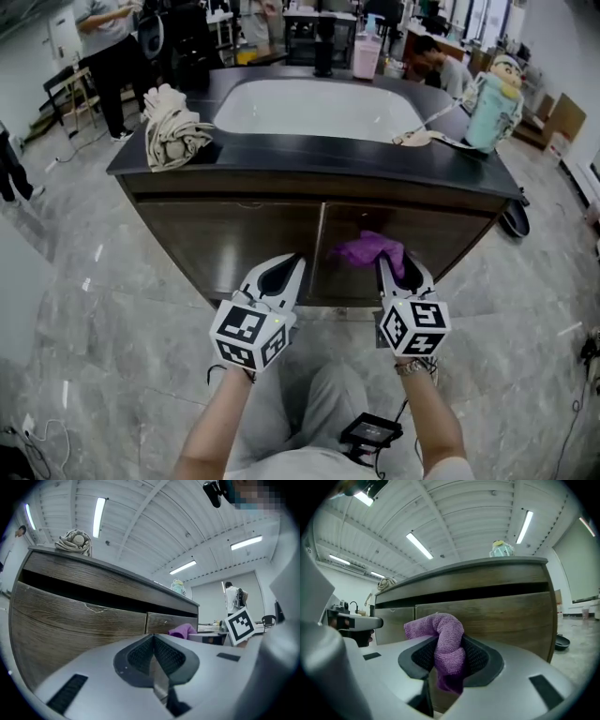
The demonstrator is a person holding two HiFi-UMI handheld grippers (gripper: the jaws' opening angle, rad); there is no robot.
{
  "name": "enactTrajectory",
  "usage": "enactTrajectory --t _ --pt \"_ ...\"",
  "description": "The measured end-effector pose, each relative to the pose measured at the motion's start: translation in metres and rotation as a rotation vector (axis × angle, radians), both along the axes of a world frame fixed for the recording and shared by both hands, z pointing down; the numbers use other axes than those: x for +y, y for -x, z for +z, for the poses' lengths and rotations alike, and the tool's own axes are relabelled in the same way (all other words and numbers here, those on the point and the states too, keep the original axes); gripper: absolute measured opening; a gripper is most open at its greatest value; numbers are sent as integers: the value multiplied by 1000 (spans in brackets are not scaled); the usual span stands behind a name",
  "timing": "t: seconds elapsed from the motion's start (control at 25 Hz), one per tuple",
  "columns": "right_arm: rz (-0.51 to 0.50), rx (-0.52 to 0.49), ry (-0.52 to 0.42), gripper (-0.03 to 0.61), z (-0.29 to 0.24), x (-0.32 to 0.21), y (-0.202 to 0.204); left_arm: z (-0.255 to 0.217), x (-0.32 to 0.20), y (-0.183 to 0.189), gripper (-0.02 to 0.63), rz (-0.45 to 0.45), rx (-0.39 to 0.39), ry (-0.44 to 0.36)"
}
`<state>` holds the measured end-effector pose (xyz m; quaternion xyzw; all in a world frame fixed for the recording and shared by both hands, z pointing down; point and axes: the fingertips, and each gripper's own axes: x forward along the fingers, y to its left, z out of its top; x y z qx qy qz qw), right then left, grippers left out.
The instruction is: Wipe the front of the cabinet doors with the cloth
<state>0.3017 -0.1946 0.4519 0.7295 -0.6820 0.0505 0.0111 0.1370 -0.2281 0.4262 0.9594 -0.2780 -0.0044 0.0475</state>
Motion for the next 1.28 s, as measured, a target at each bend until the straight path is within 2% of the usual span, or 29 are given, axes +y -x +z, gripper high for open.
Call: enactTrajectory --t 0.24,0.44,0.6,0.8,1.28 --pt "-59 1 48 147 27 -38 59 5 4 7 6 2 8 12" --pt "-21 -49 55 147 33 -60 60 12 7 11 6 6 13 28" --pt "-24 -29 48 147 35 -62 55 16 7 10 6 8 4 33" --pt "7 -31 44 147 35 -53 34 19 8 -1 6 22 -13 27" --pt "128 -12 66 147 49 -14 -58 26 24 -36 6 100 -16 33"
